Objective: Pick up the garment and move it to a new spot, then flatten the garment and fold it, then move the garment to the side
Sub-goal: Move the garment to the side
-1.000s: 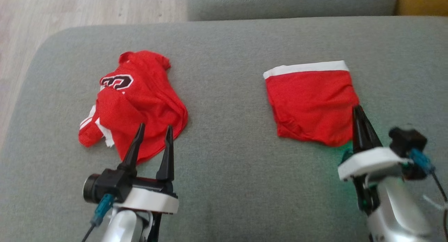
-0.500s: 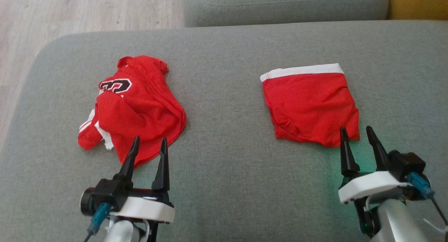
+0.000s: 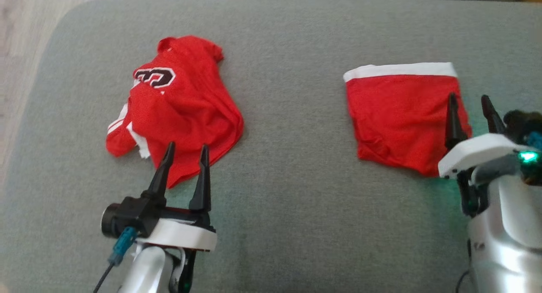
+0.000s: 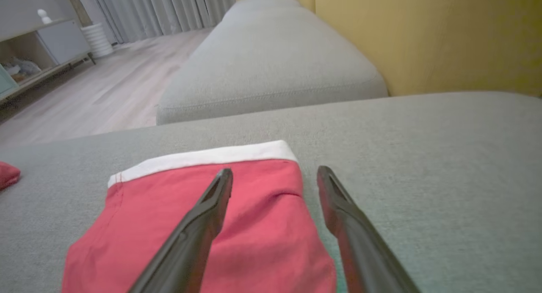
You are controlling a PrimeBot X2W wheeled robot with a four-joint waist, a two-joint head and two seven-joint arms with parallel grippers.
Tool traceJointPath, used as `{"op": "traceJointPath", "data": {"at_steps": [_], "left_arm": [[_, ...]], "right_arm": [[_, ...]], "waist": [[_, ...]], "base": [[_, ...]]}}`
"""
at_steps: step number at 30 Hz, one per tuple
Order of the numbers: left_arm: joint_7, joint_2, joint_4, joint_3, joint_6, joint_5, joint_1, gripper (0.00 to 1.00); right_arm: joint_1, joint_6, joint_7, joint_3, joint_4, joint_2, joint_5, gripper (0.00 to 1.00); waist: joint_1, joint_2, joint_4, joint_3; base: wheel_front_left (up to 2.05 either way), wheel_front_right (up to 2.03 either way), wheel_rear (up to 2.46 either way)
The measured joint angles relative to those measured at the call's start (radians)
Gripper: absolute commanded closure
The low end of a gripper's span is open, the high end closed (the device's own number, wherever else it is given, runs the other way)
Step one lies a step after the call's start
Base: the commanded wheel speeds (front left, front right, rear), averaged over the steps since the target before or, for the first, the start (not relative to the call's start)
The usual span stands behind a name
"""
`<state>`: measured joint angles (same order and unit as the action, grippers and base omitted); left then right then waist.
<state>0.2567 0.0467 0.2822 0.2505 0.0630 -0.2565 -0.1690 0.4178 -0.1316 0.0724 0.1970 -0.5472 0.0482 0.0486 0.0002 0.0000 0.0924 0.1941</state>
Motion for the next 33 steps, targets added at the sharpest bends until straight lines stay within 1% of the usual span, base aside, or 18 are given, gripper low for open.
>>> {"op": "traceJointPath", "data": {"at_steps": [4, 10, 13, 16, 17, 18, 23, 25, 27, 33], "left_arm": [[0.0, 0.0, 0.002, 0.012, 0.0, -0.01, -0.015, 0.0], [0.0, 0.0, 0.004, 0.016, -0.001, -0.017, -0.018, 0.0], [0.0, 0.0, 0.006, 0.019, -0.001, -0.017, -0.018, 0.0], [0.0, 0.0, 0.007, 0.019, -0.001, -0.017, -0.018, 0.0], [0.0, 0.0, 0.008, 0.019, -0.001, -0.017, -0.018, 0.0], [0.0, 0.0, 0.008, 0.018, -0.001, -0.017, -0.018, 0.0], [0.0, 0.0, 0.012, 0.015, -0.001, -0.017, -0.018, 0.0], [0.0, 0.0, 0.012, 0.013, -0.001, -0.016, -0.017, 0.0], [0.0, 0.0, 0.012, 0.011, -0.001, -0.016, -0.016, 0.0], [0.0, 0.0, 0.008, 0.006, -0.001, -0.015, -0.013, 0.0]], "right_arm": [[0.067, 0.0, -0.063, 0.061, -0.081, 0.0, -0.011, 0.0], [0.13, 0.0, -0.127, 0.164, -0.181, 0.001, -0.085, 0.0], [0.134, 0.0, -0.167, 0.19, -0.232, 0.001, -0.123, 0.0], [0.15, 0.0, -0.188, 0.192, -0.261, 0.003, -0.13, 0.0], [0.157, 0.0, -0.192, 0.186, -0.273, 0.006, -0.128, 0.54], [0.162, 0.0, -0.193, 0.175, -0.282, 0.008, -0.128, 1.0], [0.166, 0.0, -0.18, 0.075, -0.31, 0.035, -0.144, 1.0], [0.165, 0.0, -0.178, 0.03, -0.318, 0.067, -0.155, 1.0], [0.165, 0.0, -0.178, -0.007, -0.324, 0.118, -0.164, 1.0], [0.165, 0.0, -0.193, -0.086, -0.327, 0.314, -0.166, 1.0]], "waist": [[0.0, 0.0, 0.031, 0.026], [0.0, 0.0, 0.067, 0.05], [-0.0001, 0.0, 0.076, 0.051], [-0.0003, 0.0, 0.076, 0.047], [-0.0002, 0.0, 0.075, 0.045], [-0.0002, 0.0, 0.074, 0.042], [-0.0003, 0.0, 0.059, 0.022], [-0.0002, 0.0, 0.051, 0.012], [-0.0002, 0.0, 0.043, 0.004], [-0.0002, 0.0, 0.031, 0.0]], "base": [[0.0, 0.0, 0.0], [0.0, 0.0, 0.0], [0.0, 0.0, 0.0], [0.0, 0.0, 0.0], [0.0, 0.0, 0.0], [0.0, 0.0, 0.0], [0.0, 0.0, 0.0], [0.0, 0.0, 0.0], [0.0, 0.0, 0.0], [0.0, 0.0, 0.0]]}}
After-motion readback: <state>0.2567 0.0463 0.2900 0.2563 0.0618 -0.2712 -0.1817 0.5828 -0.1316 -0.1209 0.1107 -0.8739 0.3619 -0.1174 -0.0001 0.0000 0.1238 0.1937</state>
